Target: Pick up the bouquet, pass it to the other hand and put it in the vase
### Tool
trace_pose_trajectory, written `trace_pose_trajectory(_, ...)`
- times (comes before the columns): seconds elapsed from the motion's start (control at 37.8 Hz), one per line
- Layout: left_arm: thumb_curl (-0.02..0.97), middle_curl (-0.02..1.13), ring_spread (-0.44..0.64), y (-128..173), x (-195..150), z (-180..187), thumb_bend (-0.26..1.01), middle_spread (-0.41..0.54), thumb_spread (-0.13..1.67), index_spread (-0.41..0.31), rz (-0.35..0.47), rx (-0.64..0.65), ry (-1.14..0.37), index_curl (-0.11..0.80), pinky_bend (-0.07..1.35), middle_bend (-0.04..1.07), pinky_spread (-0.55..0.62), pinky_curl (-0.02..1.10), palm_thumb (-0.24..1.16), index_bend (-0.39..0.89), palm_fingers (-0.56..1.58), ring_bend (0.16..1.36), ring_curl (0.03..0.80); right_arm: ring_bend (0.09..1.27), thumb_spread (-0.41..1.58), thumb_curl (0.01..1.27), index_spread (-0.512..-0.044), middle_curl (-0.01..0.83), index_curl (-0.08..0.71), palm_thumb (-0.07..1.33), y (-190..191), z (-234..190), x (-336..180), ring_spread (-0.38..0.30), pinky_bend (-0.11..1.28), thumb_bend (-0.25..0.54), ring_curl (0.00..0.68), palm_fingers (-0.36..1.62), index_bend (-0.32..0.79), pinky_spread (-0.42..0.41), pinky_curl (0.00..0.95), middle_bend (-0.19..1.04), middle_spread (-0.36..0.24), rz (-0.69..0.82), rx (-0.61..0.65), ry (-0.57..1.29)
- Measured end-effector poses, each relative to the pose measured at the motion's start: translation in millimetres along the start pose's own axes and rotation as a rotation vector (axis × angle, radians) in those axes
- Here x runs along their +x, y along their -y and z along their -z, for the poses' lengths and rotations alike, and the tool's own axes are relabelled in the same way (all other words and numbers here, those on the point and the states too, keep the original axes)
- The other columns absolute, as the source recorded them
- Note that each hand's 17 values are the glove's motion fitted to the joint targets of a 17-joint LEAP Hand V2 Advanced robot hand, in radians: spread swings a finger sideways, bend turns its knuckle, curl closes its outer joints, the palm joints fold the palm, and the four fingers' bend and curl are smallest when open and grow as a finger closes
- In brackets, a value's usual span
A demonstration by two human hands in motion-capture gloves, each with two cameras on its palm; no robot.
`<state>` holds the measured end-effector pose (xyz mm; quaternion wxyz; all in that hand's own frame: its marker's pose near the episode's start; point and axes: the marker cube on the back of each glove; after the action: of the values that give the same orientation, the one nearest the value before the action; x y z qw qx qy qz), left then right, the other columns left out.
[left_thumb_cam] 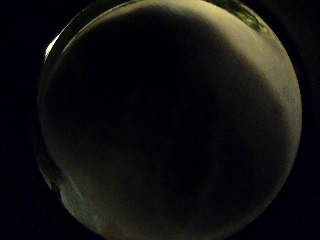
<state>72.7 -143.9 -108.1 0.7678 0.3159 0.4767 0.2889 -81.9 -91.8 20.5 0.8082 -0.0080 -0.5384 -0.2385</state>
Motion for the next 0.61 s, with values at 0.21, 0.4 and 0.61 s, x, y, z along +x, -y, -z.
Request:
trace_pose_trajectory(0.21,0.360,0.58,-0.37,29,47,41,-0.02,-0.390,1.04,-0.385,0.513,0.045,-0.260,0.504,0.53,0.73,-0.42,0.45,0.55,0.51,1.50,0.80,0.458,0.75,0.78,0.64,-0.249,0.515,0.524,0.96,-27,54,-17,-0.156,0.58,-0.019,0.466,0.91,0.10,-0.085,0.442,0.56,-0.119,-0.212,-0.322,-0.482)
trace_pose_trajectory(0.4,0.335,0.60,-0.38,54,57,100,-0.05,-0.394,1.03,-0.390,0.481,0.067,-0.057,0.524,0.58,0.79,-0.44,0.47,0.48,0.50,1.45,0.84,0.477,0.55,0.93,0.61,-0.260,0.475,0.491,0.96,-38,98,-26,-0.070,0.54,-0.016,0.411,0.75,0.14,0.073,0.427,0.44,-0.075,-0.336,-0.206,-0.699)
trace_pose_trajectory(0.61,0.306,0.61,-0.37,86,46,179,-0.04,-0.391,1.01,-0.379,0.412,0.205,0.019,0.521,0.65,0.80,-0.45,0.48,0.39,0.40,1.39,0.89,0.490,0.45,1.04,0.58,-0.262,0.443,0.449,0.93,-42,141,-25,-0.003,0.50,-0.018,0.366,0.73,0.14,0.184,0.395,0.36,-0.043,-0.341,0.010,-0.696)
